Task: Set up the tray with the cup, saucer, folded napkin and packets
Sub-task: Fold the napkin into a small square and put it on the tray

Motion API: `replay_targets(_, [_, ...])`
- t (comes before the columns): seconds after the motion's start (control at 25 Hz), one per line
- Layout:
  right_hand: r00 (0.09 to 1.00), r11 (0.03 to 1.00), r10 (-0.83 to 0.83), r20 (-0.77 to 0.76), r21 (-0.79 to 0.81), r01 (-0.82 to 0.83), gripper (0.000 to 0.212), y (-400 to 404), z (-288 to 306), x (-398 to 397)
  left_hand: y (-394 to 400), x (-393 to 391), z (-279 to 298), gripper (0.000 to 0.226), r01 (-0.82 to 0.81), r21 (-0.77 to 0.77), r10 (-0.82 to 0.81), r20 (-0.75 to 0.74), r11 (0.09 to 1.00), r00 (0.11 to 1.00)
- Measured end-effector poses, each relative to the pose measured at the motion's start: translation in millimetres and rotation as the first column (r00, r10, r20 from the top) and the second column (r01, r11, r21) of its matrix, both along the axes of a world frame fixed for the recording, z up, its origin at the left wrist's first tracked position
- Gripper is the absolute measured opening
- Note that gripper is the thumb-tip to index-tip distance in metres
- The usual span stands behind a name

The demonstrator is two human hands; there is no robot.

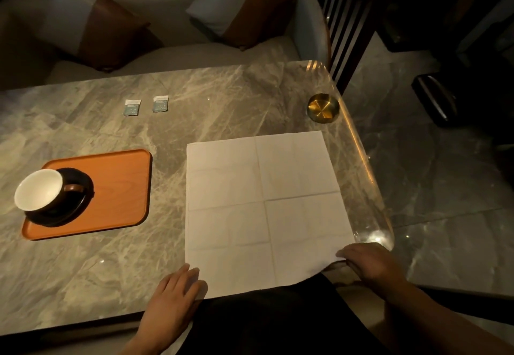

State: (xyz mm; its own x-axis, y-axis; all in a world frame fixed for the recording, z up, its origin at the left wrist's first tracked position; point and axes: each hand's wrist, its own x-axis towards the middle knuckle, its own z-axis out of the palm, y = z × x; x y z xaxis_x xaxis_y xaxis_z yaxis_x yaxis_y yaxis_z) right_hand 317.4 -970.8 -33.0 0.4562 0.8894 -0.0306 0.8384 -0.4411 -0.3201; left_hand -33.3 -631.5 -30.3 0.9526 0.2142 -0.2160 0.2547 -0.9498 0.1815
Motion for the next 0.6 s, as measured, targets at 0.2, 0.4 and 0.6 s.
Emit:
replay_targets(0.2, [0.996,0.963,-0.054,-0.071,-0.267,0.033,0.021,19.6,17.8,14.3,6.0,3.7,16.0,0.077,-0.045,-0.097,0.043,-0.024,0.994,0.999])
replay_targets(0.4, [0.961,0.937,-0.144,-0.235,-0.345,0.056,0.014,31.3,30.5,31.8,19.7,21.9,16.4,0.031,-0.232,-0.228,0.237,-0.006,0.946,0.972])
replay_targets(0.6, [0.927,0.939,-0.188,-0.323,-0.335,0.074,0.012,41.4,31.0,55.4,28.9,38.3,17.9,0.005,-0.443,-0.263,0.427,-0.119,0.857,0.896])
